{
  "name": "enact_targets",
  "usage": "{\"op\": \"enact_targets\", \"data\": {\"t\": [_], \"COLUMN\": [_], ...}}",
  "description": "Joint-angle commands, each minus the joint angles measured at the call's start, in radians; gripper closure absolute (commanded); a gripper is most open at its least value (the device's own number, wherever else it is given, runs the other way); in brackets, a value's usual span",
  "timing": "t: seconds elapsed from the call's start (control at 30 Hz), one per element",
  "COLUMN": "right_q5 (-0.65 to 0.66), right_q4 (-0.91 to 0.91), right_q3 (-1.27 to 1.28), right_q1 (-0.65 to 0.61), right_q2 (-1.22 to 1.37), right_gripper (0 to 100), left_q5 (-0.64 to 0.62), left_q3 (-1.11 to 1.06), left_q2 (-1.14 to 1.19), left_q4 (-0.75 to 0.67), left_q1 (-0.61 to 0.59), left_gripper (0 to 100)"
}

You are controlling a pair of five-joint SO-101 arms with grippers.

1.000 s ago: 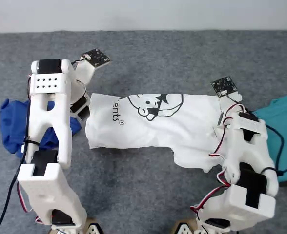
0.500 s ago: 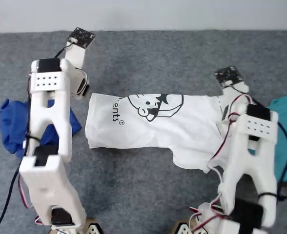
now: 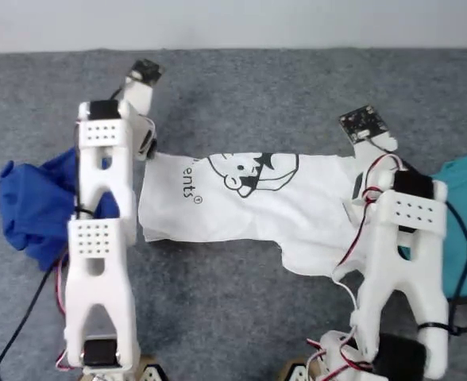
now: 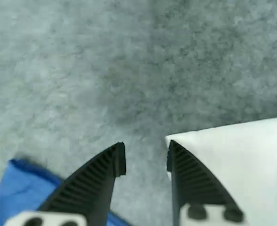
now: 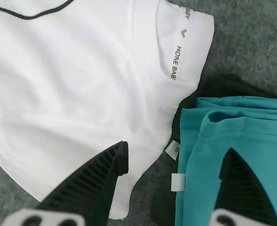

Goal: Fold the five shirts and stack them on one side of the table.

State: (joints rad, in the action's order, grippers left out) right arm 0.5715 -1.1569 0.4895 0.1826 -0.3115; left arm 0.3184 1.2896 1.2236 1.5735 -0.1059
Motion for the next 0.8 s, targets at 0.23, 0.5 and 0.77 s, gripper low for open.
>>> {"op": "enact_targets", "data": {"t": [0.23,0.5,0.77], "right_q5": [-0.015,-0.014,-0.012], "right_q4": [-0.033,-0.031,-0.031], "right_q3": [-0.006,0.044,0.058], "right_q1": [-0.010,-0.010,-0.005], "right_q2": [-0.010,-0.018,-0.018], "right_gripper": [68.6,68.6,68.6], "left_q5": [-0.044,-0.044,-0.038], "left_q3": [0.337,0.127,-0.030], "left_q2": [-0.003,-0.118,-0.109], "left_q4": [0.181,0.181,0.180], "left_q1": [-0.002,0.043,0.066], "left_gripper": [85,85,85]}}
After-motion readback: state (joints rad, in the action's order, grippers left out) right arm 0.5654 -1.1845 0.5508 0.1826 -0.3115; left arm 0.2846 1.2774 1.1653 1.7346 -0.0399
